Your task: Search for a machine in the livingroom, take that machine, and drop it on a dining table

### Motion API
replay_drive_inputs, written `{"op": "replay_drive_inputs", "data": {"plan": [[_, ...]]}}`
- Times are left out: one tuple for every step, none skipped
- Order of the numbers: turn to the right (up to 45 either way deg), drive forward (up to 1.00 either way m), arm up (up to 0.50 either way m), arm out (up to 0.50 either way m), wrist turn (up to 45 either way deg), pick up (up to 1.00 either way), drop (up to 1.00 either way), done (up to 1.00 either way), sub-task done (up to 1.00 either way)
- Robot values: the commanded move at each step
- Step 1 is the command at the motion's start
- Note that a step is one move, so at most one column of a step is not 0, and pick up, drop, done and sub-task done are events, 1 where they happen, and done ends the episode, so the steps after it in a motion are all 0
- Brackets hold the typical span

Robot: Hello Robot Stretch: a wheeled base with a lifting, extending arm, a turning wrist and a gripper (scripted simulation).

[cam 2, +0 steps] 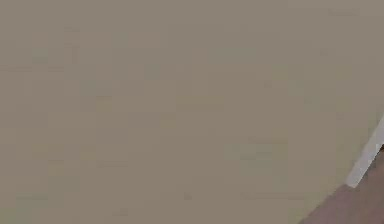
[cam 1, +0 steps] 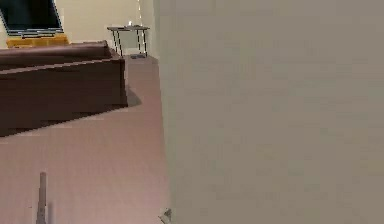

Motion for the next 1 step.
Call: {"op": "replay_drive_inputs", "data": {"plan": [[-21.0,0.0,0.0,0.0,0.0,0.0,0.0,0.0,0.0]]}}
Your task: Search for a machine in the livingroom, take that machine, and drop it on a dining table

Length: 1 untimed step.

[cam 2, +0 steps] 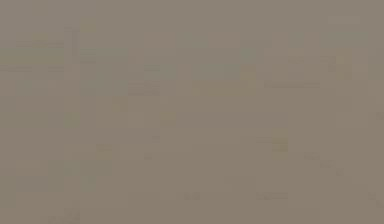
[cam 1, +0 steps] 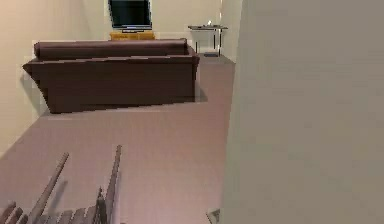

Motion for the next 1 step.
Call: {"op": "replay_drive_inputs", "data": {"plan": [[0.0,0.95,0.0,0.0,0.0,0.0,0.0,0.0,0.0]]}}
